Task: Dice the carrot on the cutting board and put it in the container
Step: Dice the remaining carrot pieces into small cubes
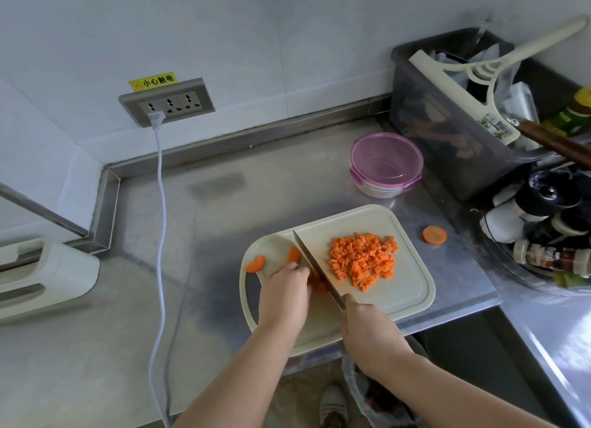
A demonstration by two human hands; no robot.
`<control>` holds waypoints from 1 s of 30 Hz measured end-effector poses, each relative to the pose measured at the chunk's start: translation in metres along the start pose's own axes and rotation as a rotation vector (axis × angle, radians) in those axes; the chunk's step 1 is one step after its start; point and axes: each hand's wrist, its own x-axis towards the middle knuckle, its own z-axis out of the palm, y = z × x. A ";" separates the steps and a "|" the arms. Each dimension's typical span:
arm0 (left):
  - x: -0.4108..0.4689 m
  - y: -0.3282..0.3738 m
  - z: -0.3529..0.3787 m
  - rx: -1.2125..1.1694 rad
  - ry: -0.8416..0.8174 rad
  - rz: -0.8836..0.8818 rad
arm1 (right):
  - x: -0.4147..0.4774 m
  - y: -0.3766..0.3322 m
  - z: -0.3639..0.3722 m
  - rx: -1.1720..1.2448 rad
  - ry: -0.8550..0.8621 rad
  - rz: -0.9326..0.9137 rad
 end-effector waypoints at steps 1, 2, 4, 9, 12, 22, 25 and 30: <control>0.000 0.001 -0.001 0.004 0.005 0.006 | 0.000 0.000 0.000 0.004 -0.003 0.001; -0.001 0.000 -0.001 0.007 0.007 0.011 | 0.001 0.000 -0.001 0.016 -0.008 0.003; -0.001 0.001 -0.001 0.002 0.015 0.023 | 0.002 0.003 -0.003 0.071 -0.007 0.012; 0.000 0.000 -0.001 -0.014 0.005 0.031 | 0.001 0.010 -0.009 0.138 0.047 -0.009; 0.001 -0.002 -0.002 -0.029 -0.015 0.021 | 0.003 0.013 -0.013 0.121 0.078 -0.002; -0.002 -0.004 -0.015 -0.041 -0.016 -0.002 | -0.004 0.014 -0.025 0.091 0.116 -0.032; -0.006 -0.002 -0.016 -0.044 0.026 -0.006 | -0.006 0.015 -0.025 0.104 0.123 -0.041; -0.004 0.016 -0.016 -0.115 0.076 0.033 | -0.008 0.013 -0.025 0.119 0.133 -0.042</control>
